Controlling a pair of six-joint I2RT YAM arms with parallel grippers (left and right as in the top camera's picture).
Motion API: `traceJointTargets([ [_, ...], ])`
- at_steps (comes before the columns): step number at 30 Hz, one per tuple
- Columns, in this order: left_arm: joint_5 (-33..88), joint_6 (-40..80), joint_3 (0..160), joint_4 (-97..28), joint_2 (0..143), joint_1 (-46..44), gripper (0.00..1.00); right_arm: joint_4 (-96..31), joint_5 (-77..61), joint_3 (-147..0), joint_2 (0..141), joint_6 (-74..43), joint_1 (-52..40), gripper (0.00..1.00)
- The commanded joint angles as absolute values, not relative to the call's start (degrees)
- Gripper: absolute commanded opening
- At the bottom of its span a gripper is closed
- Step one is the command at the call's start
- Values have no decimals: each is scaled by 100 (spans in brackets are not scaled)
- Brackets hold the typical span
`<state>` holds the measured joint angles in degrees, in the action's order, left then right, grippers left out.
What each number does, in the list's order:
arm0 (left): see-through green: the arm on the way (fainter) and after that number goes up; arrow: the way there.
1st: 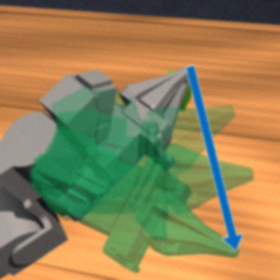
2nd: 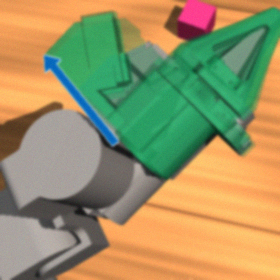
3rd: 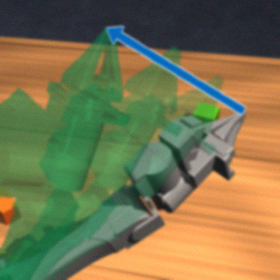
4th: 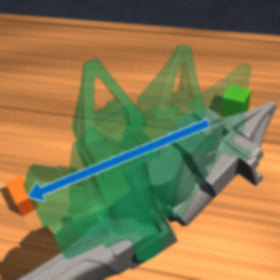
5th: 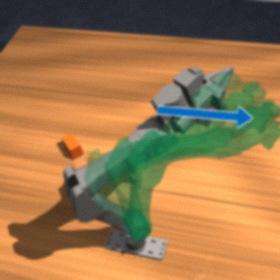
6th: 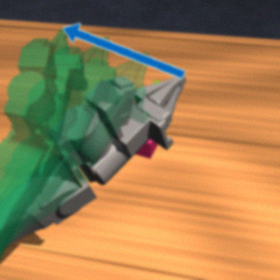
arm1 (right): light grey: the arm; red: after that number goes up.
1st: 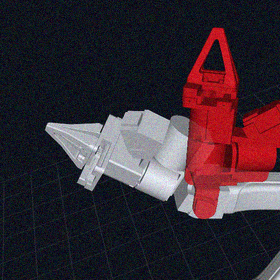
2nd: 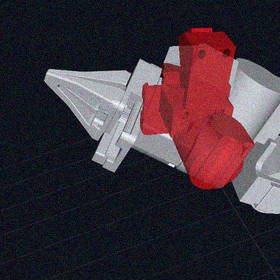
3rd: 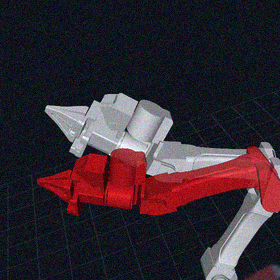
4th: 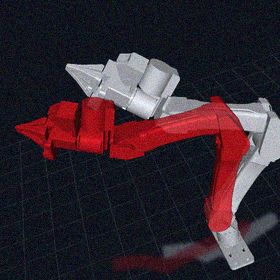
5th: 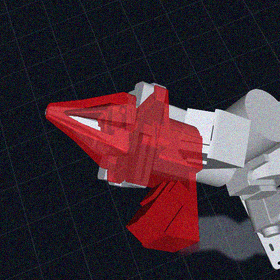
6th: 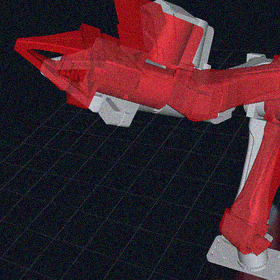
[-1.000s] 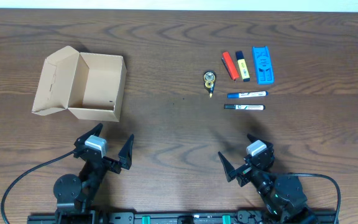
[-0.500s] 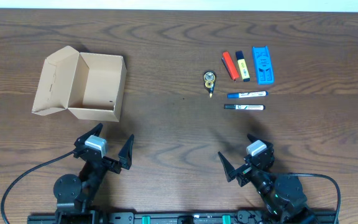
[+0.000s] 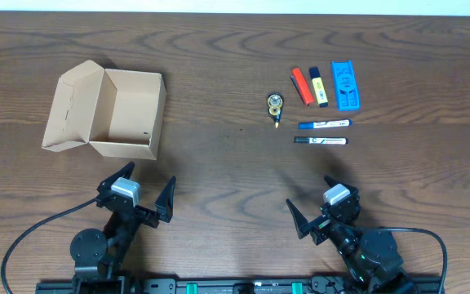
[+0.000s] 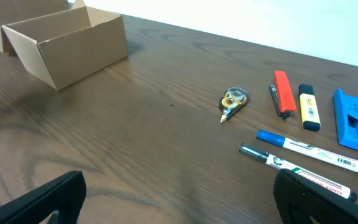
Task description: Pack container
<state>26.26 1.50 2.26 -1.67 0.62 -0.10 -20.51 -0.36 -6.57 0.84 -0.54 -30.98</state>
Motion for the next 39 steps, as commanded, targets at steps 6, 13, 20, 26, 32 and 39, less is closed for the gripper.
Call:
traceJointTargets([
  [6, 2508, 134, 27, -211, 25, 8, 95, -2043, 21, -615, 32, 49, -3131, 99],
  [13, 2563, 384, 32, -189, 25, 8, 95, -2043, 19, -615, 32, 49, -3131, 99],
  [20, 2283, 75, 661, -698, 283, -3, 95, -2043, 19, -615, 32, 49, -3131, 99],
  [26, 1892, -464, 1780, -1240, 1514, -3, 95, -2043, 19, -615, 32, 49, -3131, 99],
  [32, 1568, -650, 3065, -1573, 3203, -3, 95, -2043, 19, -615, 32, 49, -3131, 99],
  [39, 987, -1079, 5000, -2550, 5264, -8, 95, -2043, 19, -615, 32, 49, -3131, 99],
])
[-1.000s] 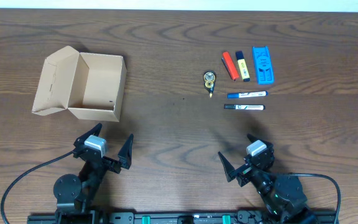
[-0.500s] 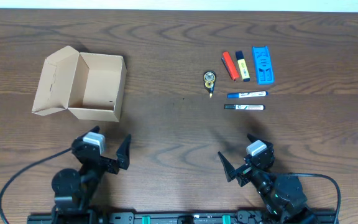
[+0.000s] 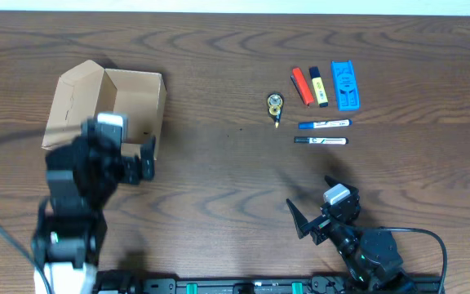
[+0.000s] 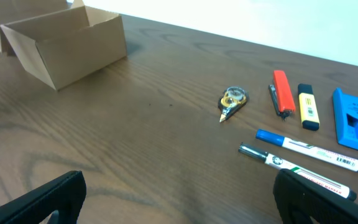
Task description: Pack container
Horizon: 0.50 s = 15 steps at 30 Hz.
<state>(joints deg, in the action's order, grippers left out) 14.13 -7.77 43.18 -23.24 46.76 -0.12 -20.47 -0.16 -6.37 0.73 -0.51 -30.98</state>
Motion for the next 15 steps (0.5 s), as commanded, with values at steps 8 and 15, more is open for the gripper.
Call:
traceJointTargets([
  [8, 733, -1157, 6641, -3271, 7262, -8, 95, -2043, 19, -615, 32, 49, -3131, 99],
  [15, 1179, -1068, 6674, -2858, 8149, -8, 95, -2043, 19, -615, 32, 49, -3131, 99],
])
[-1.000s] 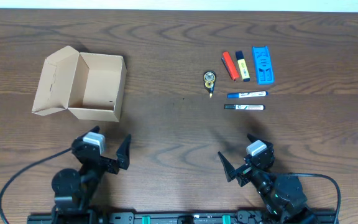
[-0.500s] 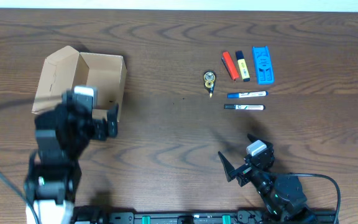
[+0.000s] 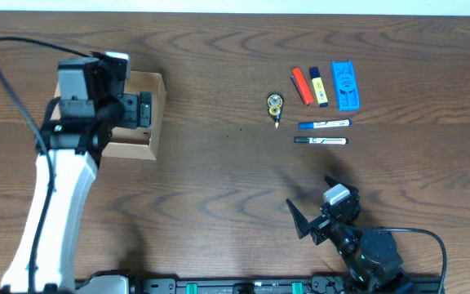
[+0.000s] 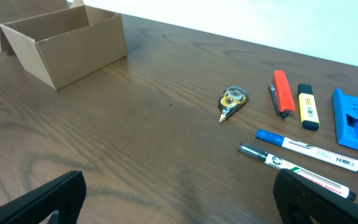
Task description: Pack container
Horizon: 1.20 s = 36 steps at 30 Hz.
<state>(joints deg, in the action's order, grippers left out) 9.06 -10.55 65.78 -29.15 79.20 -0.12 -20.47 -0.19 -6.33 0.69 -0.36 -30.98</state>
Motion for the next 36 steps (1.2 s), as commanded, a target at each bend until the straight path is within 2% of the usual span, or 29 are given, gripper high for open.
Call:
traceJointTargets([
  [1, 1326, -1070, 6674, -2851, 8276, -8, 95, -2045, 19, -615, 32, 49, -3131, 99],
  [7, 1411, -1249, 6674, -2877, 8864, -211, 95, -2043, 19, -615, 32, 49, -3131, 99],
  [14, 440, -1291, 6674, -2869, 9404, -714, 95, -2043, 19, -615, 32, 49, -3131, 99],
  [16, 183, -1286, 6674, -2869, 9605, -829, 100, -2043, 19, -615, 32, 49, -3131, 99],
  [23, -191, -1109, 6674, -2869, 10020, -902, 75, -2043, 19, -615, 32, 49, -3131, 99],
  [29, -185, -1111, 6676, -2847, 10049, -906, 9, -2043, 19, -615, 32, 47, -3131, 99],
  [30, -183, -1114, 6676, -2847, 10049, -910, 6, -2043, 19, -615, 32, 49, -3131, 99],
  [32, -119, -1177, 6678, -2851, 10044, -954, 6, -2045, 19, -615, 32, 49, -3131, 99],
  [36, 416, -2211, 6683, -2943, 9950, -1291, 6, -2043, 19, -615, 32, 47, -3131, 99],
])
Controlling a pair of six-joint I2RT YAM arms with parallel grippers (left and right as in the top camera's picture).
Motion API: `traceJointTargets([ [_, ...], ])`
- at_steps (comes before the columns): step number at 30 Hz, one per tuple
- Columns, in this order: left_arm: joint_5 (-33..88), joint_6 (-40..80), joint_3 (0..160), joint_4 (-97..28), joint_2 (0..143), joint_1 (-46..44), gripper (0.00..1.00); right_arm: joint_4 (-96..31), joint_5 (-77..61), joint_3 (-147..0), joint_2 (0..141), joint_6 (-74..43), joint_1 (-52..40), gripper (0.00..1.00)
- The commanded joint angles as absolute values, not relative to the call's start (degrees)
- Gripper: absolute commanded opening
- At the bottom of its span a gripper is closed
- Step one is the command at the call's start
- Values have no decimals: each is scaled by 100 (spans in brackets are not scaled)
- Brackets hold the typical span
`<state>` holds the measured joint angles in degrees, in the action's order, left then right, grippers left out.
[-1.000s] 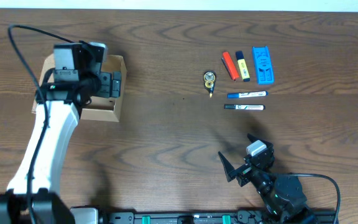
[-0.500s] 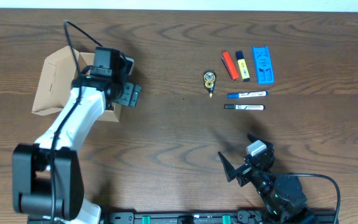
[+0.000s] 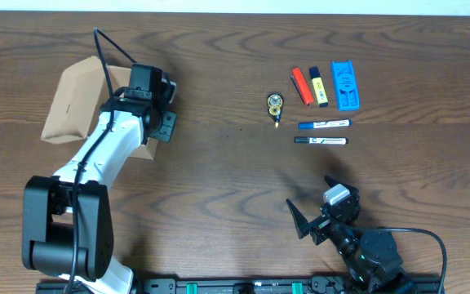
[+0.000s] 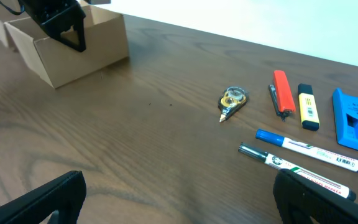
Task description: Pack container
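Note:
The open cardboard box point(image 3: 68, 106) stands at the left, its inside mostly hidden by my left arm. My left gripper point(image 3: 168, 108) is open at the box's right wall, one finger point(image 4: 73, 37) showing against the box point(image 4: 73, 59) in the right wrist view. To the right lie a correction tape point(image 3: 275, 104), an orange highlighter point(image 3: 301, 85), a yellow highlighter point(image 3: 319, 86), a blue case point(image 3: 345, 85), a blue marker point(image 3: 325, 124) and a dark marker point(image 3: 321, 140). Near the front edge, my right gripper point(image 3: 312, 196) is open with nothing in it, a little short of the markers.
The left arm's cable point(image 3: 104, 57) loops over the box's far side. The brown wooden table point(image 3: 219, 180) lies between the box and the stationery.
My left gripper was over the box's inside, and now it is at the box's right wall with the arm lying across the box. The right gripper and the stationery have not moved.
Both grippers rested open at the front edge. Then the left arm was raised near the box's front, then above the box, and now its gripper is at the box's right wall. The right arm has stayed put throughout.

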<state>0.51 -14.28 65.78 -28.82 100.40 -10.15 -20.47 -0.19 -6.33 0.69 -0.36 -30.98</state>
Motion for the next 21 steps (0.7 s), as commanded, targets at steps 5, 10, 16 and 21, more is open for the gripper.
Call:
traceJointTargets([
  [5, 451, -3461, 6683, -2974, 9758, -2040, 6, -2043, 19, -615, 32, 49, -3131, 99],
  [10, 447, -5249, 6683, -3293, 9668, -2762, 6, -2043, 19, -615, 32, 49, -3131, 99],
  [16, 447, -6119, 6683, -3653, 9671, -3046, 5, -2043, 19, -615, 32, 49, -3131, 99],
  [21, 709, -6587, 6683, -3938, 9668, -3044, 5, -2045, 19, -615, 32, 47, -3131, 99],
])
